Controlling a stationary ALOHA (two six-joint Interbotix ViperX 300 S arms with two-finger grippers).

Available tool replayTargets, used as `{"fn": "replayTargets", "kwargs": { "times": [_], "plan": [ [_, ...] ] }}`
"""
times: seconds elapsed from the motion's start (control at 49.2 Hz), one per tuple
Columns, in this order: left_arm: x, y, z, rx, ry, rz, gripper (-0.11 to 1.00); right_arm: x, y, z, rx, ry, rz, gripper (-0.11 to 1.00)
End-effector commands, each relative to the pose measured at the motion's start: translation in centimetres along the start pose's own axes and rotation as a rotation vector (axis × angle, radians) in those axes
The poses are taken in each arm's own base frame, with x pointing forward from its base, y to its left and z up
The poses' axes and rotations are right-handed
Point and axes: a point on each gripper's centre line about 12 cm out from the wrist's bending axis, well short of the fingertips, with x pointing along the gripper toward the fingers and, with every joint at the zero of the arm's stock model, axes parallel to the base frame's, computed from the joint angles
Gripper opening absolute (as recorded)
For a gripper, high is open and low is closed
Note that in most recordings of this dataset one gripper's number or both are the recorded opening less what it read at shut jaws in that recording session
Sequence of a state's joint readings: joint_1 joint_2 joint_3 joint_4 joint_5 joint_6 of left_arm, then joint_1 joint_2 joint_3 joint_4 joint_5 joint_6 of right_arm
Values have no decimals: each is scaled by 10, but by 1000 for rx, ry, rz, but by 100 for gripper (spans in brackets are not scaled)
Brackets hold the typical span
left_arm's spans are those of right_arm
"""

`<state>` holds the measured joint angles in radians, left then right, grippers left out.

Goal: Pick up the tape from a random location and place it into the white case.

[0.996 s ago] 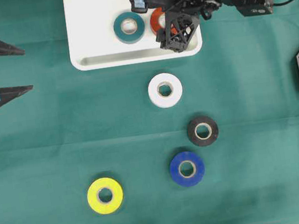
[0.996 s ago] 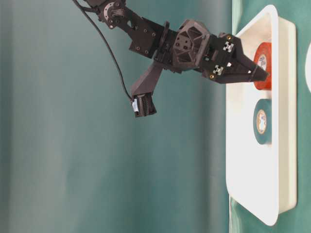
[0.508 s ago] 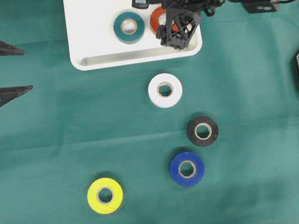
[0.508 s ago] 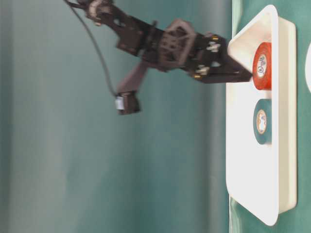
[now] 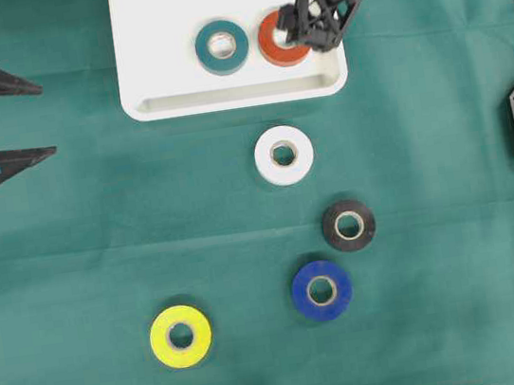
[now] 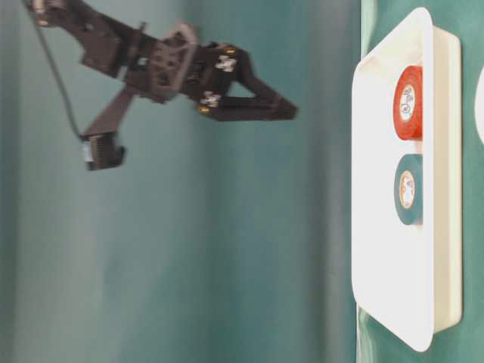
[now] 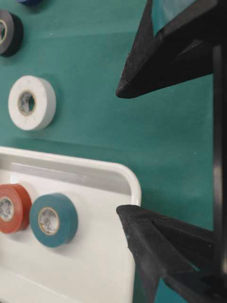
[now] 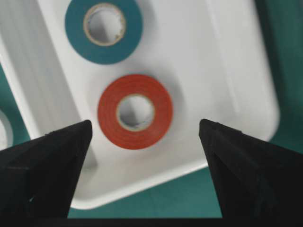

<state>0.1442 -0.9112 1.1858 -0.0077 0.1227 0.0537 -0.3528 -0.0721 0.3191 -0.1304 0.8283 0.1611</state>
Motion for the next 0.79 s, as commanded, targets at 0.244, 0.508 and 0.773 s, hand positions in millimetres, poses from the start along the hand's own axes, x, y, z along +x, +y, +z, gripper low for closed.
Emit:
{"fn": "replayTargets", "kwargs": {
  "times": [0.244,0.508,0.773],
  "plan": [
    [0,1,5,-1,-15,2,97,-52,-8,22,1,-76,-29,88],
    [0,1,5,-1,-15,2,97,-56,-9,22,0,-81,-33,88],
    [0,0,5,0,-14,1,97,-56,-4,22,-3,-84,-24,88]
  ]
}}
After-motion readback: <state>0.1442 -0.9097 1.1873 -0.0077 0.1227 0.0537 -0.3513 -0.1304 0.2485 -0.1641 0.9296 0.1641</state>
